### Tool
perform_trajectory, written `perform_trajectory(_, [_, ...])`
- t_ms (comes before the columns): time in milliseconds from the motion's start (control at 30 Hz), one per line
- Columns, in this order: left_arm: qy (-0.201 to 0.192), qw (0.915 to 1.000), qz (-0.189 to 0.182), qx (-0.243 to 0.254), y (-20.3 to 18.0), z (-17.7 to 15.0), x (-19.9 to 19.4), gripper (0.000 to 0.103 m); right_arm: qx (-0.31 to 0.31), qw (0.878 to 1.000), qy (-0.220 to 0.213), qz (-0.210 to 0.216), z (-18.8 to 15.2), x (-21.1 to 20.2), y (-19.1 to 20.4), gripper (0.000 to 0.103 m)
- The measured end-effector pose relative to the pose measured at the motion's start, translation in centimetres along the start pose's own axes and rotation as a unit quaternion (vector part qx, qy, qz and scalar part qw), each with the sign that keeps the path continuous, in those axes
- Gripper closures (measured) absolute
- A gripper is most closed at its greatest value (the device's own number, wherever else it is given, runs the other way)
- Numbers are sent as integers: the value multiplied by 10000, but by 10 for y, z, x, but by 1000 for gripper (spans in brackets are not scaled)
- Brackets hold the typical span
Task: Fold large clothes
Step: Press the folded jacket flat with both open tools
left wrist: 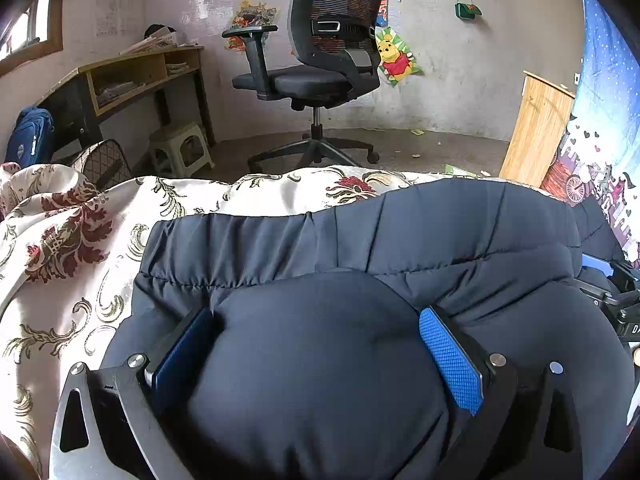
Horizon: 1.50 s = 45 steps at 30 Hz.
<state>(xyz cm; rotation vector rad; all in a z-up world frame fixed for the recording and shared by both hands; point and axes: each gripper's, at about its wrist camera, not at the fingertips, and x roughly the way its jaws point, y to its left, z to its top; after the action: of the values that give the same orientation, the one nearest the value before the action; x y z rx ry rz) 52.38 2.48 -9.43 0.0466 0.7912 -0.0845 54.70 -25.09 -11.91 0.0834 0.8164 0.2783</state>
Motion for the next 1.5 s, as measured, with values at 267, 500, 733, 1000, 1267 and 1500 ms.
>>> perform_trajectory(267, [-6,10000,-16,-12,-1,-1,-1,0,4,10000,-25,12,2,0,0,1])
perform_trajectory(500, [-11,10000,-23,-14,-2,-2,0,0,5,10000,-57,13,1,-2,0,1])
perform_trajectory(733, [-39,9999,-81,-45,-3,-3,0,0,-3,10000,-88,-4,2,-2,0,1])
perform_trajectory(1000, [-101,9998,-120,-119,3,-5,-7,0,-87,9997,-140,-155,2,-6,4,1])
perform_trajectory(1267, [37,9996,-58,-256,6,-5,-21,0,-174,9989,-215,-371,-4,-13,11,1])
perform_trajectory(1500, [128,9985,-12,-538,19,-7,-45,0,-106,9983,-203,-527,-10,-25,11,1])
